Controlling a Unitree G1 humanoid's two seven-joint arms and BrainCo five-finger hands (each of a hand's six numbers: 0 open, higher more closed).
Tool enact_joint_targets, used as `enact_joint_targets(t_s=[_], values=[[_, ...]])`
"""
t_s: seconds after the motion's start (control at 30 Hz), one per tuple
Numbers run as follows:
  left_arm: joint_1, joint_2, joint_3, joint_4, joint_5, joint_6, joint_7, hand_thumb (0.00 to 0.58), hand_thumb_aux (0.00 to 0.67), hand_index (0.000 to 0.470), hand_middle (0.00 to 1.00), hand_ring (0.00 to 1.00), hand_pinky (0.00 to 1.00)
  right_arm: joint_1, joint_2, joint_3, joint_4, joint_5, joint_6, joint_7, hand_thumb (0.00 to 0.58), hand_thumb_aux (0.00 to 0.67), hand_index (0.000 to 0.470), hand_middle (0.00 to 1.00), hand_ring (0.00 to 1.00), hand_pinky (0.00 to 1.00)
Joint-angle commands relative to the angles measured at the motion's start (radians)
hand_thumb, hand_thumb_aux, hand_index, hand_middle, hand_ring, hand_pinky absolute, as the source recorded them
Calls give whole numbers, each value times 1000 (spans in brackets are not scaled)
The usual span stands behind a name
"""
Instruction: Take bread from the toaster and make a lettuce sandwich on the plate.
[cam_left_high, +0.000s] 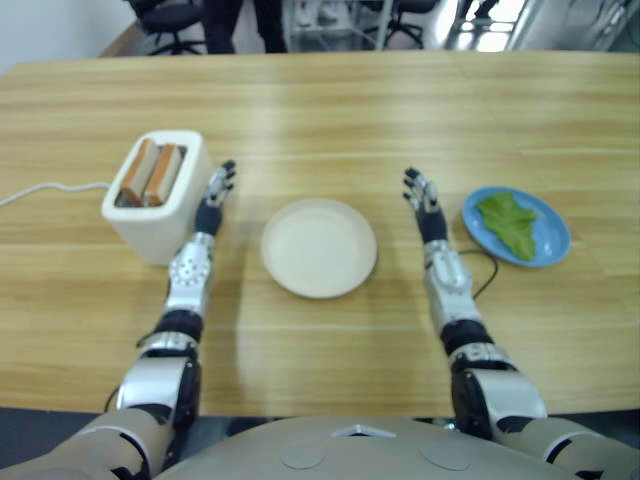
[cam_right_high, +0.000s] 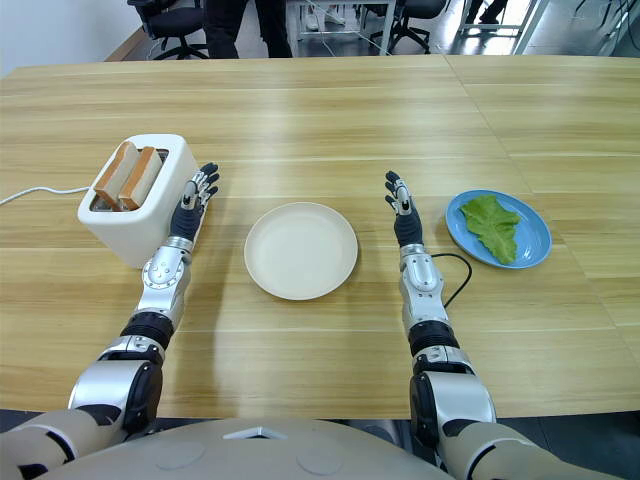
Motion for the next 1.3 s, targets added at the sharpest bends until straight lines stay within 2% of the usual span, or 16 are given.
enact_joint_targets(t_s=[0.03, 0.3, 0.47, 0.57, 0.67, 0.77, 0.83, 0.93, 1.0, 1.2, 1.3], values=[[15, 12, -10, -2, 16, 20, -12, 0, 0, 0, 0, 0, 0, 7, -3, 4, -11, -2, 16, -3, 0, 0, 0, 0, 0, 0], [21, -15, -27, -30, 10, 13, -28, 0, 0, 0, 0, 0, 0, 5, -5, 4, -11, -2, 18, -2, 0, 0, 0, 0, 0, 0], [81, -38, -47, -257, -20, 36, -63, 0, 0, 0, 0, 0, 0, 4, -7, 5, -8, -3, 18, -3, 0, 0, 0, 0, 0, 0], [160, -27, -54, -574, -58, 131, -75, 0, 0, 0, 0, 0, 0, 3, -8, 6, -5, -5, 19, -4, 0, 0, 0, 0, 0, 0], [230, 21, -31, -908, -98, 288, -75, 0, 0, 0, 0, 0, 0, 4, -8, 8, -3, -9, 17, -9, 0, 0, 0, 0, 0, 0], [267, 110, 55, -1138, -111, 432, -55, 0, 0, 0, 0, 0, 0, 7, -7, 9, -6, -13, 16, -16, 0, 0, 0, 0, 0, 0], [284, 192, 150, -1222, -25, 488, -21, 0, 0, 0, 0, 0, 0, 7, -5, 11, -2, -16, 15, -21, 0, 0, 0, 0, 0, 0], [315, 313, 268, -1221, 108, 555, 22, 0, 0, 0, 0, 0, 0, 5, -1, 14, 3, -19, 14, -26, 0, 0, 0, 0, 0, 0], [341, 396, 286, -1150, 241, 600, 54, 0, 0, 0, 0, 0, 0, 5, 2, 15, 5, -20, 14, -28, 0, 0, 0, 0, 0, 0], [357, 509, 178, -889, 569, 712, 196, 0, 0, 0, 0, 0, 0, 5, 4, 15, 2, -19, 14, -30, 0, 0, 0, 0, 0, 0], [341, 519, 117, -789, 647, 779, 224, 0, 0, 0, 0, 0, 0, 9, 3, 14, -2, -18, 13, -29, 0, 0, 0, 0, 0, 0]])
